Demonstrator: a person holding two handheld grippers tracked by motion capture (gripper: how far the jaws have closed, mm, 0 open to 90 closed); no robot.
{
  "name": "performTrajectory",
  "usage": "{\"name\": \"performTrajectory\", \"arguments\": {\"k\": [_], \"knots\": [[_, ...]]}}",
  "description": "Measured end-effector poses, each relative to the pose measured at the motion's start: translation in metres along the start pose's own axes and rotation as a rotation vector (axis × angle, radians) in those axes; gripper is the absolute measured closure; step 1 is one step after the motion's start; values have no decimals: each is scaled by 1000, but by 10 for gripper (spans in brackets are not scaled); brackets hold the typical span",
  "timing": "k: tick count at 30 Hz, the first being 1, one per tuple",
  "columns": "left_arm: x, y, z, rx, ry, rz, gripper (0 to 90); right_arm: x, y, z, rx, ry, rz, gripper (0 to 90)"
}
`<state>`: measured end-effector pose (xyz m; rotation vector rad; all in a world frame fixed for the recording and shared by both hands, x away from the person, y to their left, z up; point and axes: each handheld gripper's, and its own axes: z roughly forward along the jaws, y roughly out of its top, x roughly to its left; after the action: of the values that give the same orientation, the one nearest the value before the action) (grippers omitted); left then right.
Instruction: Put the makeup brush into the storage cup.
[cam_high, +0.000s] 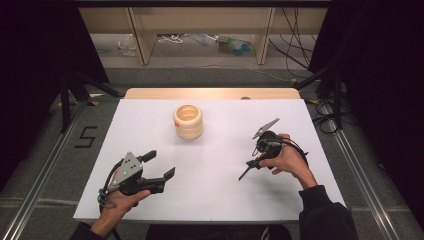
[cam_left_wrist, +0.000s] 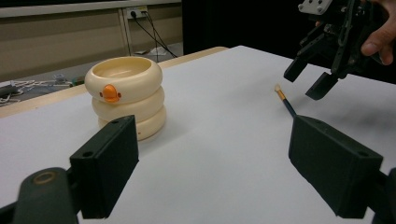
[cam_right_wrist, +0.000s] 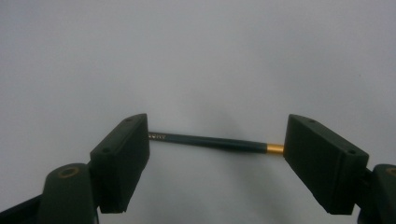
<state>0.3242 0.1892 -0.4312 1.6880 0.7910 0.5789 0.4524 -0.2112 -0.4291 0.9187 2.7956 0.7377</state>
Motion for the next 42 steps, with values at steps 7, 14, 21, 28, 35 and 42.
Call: {"name": "performTrajectory", "arguments": {"k": [7, 14, 21, 28, 35, 42], "knots": [[0, 0, 0, 0, -2, 0, 156, -7, 3, 2, 16, 25, -44, 249], [0, 0, 0, 1, -3, 10, 156, -13, 0, 7, 48, 40, -84, 252], [0, 0, 0, 0, -2, 0, 157, -15, 4, 10, 72, 48, -127, 253], [0, 0, 0, -1, -2, 2, 156, -17, 9, 15, 85, 58, -161, 259], [0, 0, 0, -3, -4, -3, 156, -23, 9, 21, 103, 77, -201, 263], [0, 0, 0, -1, -5, 7, 156, -23, 9, 24, 112, 89, -225, 280]]}}
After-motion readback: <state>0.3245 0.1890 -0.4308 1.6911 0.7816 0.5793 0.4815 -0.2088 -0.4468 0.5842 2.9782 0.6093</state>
